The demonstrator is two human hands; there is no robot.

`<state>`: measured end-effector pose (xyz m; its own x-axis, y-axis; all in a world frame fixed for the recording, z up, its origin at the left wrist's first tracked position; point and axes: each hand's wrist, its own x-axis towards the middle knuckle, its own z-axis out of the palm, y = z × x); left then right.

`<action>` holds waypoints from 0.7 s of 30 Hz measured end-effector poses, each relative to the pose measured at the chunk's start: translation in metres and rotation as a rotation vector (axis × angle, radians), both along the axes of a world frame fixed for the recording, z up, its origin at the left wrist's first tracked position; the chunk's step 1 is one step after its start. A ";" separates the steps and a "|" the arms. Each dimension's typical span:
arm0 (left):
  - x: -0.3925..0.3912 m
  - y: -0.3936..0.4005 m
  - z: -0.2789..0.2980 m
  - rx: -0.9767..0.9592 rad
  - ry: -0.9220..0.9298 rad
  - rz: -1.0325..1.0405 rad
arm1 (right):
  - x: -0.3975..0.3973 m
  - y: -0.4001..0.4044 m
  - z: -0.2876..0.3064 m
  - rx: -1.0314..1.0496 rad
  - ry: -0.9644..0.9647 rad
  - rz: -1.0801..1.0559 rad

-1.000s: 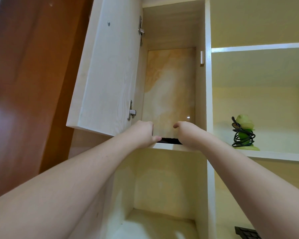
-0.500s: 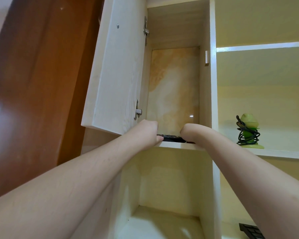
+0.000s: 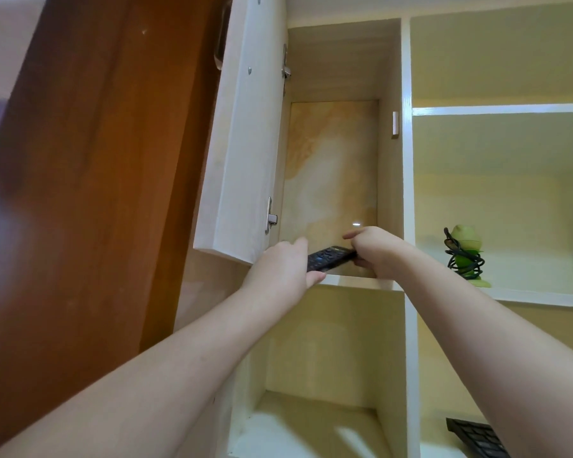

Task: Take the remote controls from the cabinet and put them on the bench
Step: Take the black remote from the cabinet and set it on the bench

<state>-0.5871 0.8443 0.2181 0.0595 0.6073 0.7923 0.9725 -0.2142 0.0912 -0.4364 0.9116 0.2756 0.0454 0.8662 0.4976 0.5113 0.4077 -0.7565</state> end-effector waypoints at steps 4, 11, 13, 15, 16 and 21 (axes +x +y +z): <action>-0.002 -0.014 -0.007 0.055 -0.041 -0.019 | -0.004 -0.017 0.005 0.093 0.062 0.008; -0.014 -0.042 -0.027 0.042 -0.281 -0.300 | 0.009 -0.068 0.006 0.208 0.120 0.127; -0.018 -0.046 -0.033 0.040 -0.330 -0.372 | 0.018 -0.092 0.003 0.225 0.135 0.263; -0.019 -0.049 -0.040 0.043 -0.338 -0.412 | 0.026 -0.111 -0.003 0.246 0.164 0.244; -0.019 -0.049 -0.043 0.046 -0.335 -0.425 | 0.029 -0.117 -0.006 0.245 0.237 0.235; -0.002 -0.058 -0.057 0.022 -0.328 -0.529 | 0.057 -0.137 -0.021 0.208 0.484 0.201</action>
